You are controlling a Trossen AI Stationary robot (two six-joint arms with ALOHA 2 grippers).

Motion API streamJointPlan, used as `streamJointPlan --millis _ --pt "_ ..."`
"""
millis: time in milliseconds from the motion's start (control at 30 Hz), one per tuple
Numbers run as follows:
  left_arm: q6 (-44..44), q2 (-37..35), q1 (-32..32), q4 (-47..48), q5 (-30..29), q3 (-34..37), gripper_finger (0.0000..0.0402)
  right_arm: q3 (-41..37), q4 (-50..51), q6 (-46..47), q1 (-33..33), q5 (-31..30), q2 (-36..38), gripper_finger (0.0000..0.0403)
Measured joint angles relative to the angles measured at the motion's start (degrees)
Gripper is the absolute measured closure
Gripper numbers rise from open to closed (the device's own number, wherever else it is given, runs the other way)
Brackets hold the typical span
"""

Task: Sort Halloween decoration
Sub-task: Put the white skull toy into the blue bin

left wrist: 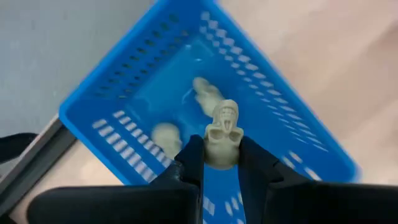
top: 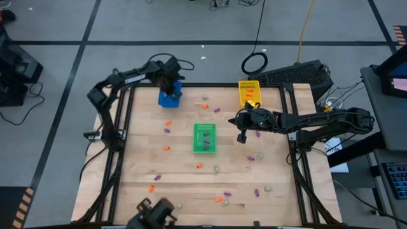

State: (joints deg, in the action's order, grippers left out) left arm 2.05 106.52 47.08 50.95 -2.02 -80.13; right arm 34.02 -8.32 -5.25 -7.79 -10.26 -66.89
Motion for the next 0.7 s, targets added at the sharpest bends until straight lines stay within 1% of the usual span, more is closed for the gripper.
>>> streamJointPlan --millis 167,300,500,567,700 --pt "0.25 6.43 3.16 2.71 -0.02 -5.52 0.0350 0.00 0.00 -0.49 0.01 0.00 0.00 0.0403" --pt "0.41 8.66 4.22 2.45 -0.16 -5.90 0.0350 0.00 0.04 -0.70 0.00 0.00 0.00 0.0403" --pt "0.43 10.21 4.29 1.82 0.00 -5.95 0.0348 -0.01 0.07 -1.36 0.00 0.00 0.00 0.0403" --pt "0.44 10.23 4.28 1.42 0.00 -5.95 0.0330 0.00 0.09 -1.36 0.01 0.00 0.00 0.0403" --pt "1.57 10.10 4.16 1.82 -0.02 -5.95 0.0274 0.00 0.48 -1.38 0.01 0.00 0.00 0.0403"
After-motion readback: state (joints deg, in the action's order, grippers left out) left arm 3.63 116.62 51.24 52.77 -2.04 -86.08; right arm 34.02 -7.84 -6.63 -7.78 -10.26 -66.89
